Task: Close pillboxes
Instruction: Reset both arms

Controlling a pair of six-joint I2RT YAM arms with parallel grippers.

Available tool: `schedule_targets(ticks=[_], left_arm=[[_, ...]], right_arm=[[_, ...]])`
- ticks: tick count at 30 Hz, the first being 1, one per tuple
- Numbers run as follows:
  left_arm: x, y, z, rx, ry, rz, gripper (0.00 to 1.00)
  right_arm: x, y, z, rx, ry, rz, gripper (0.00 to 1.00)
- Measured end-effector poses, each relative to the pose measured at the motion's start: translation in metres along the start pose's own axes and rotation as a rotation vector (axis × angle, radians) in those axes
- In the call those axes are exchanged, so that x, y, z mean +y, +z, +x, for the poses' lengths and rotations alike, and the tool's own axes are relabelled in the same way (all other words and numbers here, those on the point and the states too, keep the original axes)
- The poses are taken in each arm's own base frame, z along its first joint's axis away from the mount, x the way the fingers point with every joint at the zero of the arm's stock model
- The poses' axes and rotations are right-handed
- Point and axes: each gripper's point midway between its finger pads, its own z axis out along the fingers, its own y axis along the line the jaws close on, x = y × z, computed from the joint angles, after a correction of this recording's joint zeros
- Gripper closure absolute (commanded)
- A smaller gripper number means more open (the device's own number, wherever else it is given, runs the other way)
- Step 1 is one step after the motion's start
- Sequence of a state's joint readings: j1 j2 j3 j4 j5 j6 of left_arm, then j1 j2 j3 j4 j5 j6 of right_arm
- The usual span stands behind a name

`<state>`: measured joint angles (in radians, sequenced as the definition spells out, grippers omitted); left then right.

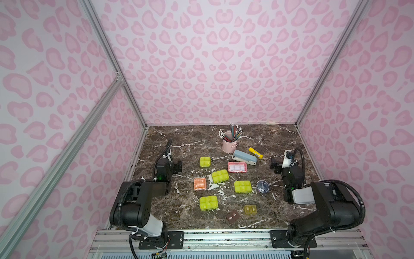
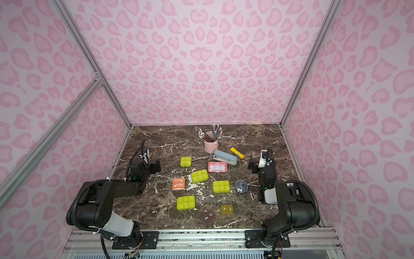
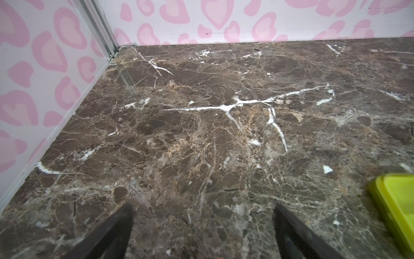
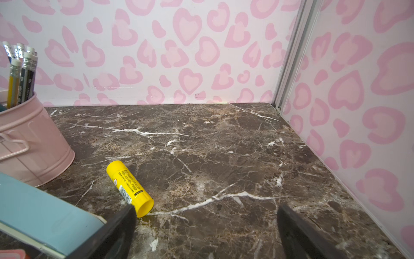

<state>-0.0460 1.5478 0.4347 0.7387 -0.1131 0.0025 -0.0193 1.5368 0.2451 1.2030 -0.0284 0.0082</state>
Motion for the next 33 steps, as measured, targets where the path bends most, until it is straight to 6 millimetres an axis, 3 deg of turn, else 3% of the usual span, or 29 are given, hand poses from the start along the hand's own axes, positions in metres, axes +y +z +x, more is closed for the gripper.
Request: schedule_targets(ticks=[19, 24, 29, 33], left_arm=[[0.0, 0.0, 0.0, 0.0, 0.0, 0.0, 0.02], [0.0, 0.0, 0.0, 0.0, 0.0, 0.0, 0.02], [0.0, 0.0, 0.0, 0.0, 0.0, 0.0, 0.02], [0.0, 0.0, 0.0, 0.0, 0.001, 0.001, 0.02]], right_arm=[[0.0, -0.002, -0.001, -0.002, 0.008, -0.012, 0.01], [0.009, -0.005, -0.016, -0.041, -0.002, -0.057, 0.01], [0.009, -0.002, 0.002, 0.006, -0.001, -0.061, 0.01], [0.005, -0.002, 0.0, -0.001, 0.01, -0.04, 0.01]])
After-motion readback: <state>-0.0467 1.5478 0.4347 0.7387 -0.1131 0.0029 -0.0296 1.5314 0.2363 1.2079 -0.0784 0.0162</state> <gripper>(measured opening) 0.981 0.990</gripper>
